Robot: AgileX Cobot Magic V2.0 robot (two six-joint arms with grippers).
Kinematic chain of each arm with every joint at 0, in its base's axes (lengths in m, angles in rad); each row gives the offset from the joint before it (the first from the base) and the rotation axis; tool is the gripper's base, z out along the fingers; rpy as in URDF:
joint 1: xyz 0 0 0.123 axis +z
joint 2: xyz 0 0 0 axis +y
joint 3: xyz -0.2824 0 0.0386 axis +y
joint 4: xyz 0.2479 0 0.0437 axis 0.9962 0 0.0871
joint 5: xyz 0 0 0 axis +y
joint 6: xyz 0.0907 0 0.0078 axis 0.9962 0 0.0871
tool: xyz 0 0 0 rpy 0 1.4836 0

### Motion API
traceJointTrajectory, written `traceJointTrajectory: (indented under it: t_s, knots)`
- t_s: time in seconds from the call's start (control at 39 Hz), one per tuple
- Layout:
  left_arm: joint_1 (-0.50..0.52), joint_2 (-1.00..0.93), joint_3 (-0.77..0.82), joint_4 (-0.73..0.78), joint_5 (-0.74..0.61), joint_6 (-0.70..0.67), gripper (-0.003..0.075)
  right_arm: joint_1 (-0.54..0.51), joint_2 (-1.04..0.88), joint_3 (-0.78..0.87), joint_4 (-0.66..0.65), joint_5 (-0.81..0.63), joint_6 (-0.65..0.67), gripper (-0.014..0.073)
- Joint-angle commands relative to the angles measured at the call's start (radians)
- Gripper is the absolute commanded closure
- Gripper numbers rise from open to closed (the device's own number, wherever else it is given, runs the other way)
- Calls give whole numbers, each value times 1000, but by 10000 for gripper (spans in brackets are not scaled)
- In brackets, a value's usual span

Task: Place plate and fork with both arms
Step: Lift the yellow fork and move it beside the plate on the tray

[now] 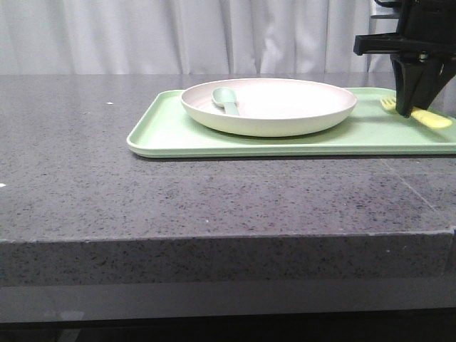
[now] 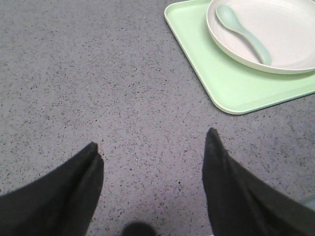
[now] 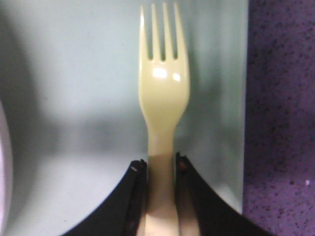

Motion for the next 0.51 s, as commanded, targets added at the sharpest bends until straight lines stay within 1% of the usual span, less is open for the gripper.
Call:
traceJointTrajectory:
  t_s: [0.0,0.49]
  knots:
    - [1,-3,-28,-21,-78,-1,290,-3,-56,-23,14,-30,-33,473]
    - [1,-3,-28,-21,-78,-1,290,-3,-52,-23,18,-48,-45,472]
